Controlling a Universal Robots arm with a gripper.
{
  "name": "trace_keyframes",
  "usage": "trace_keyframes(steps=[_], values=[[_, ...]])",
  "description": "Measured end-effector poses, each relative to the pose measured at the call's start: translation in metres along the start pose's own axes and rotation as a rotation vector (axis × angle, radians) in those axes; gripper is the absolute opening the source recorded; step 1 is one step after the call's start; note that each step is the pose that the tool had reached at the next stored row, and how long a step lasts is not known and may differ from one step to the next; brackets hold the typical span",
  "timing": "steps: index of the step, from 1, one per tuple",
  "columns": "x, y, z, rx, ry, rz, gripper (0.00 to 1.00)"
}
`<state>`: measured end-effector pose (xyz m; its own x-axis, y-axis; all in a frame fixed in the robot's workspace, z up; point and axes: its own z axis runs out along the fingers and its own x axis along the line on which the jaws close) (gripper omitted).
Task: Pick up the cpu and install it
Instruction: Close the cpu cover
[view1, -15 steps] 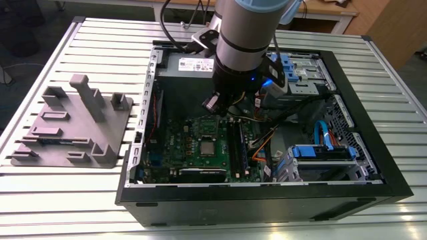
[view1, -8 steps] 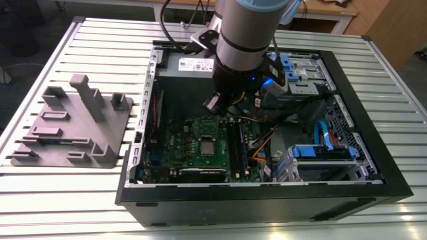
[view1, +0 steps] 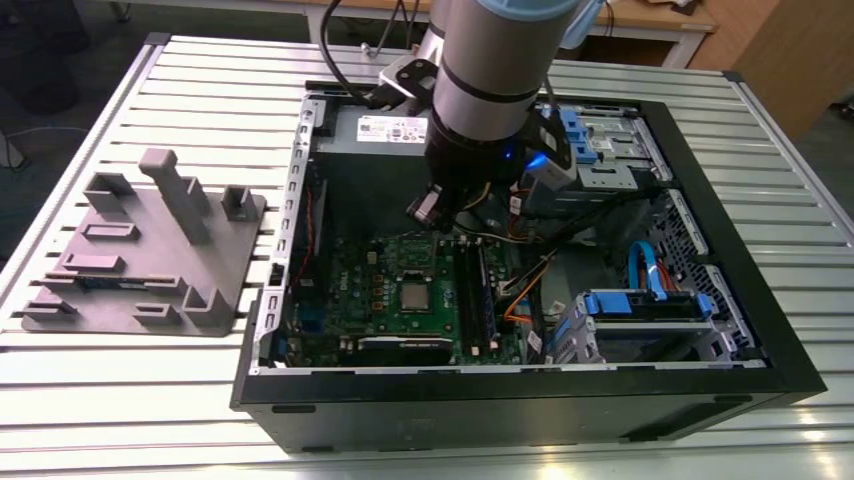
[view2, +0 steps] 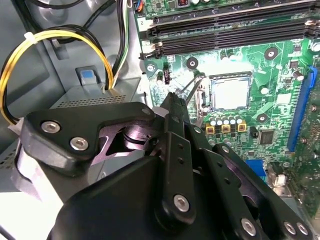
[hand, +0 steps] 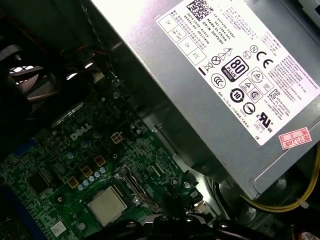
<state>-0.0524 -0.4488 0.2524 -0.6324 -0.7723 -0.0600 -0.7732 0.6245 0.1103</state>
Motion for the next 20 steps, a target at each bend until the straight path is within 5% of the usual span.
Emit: trace_keyframes(steps=[20], values=[[0.0078,-0.0063,-0.0017,-0.0024,0.0073,-0.054,0.1]])
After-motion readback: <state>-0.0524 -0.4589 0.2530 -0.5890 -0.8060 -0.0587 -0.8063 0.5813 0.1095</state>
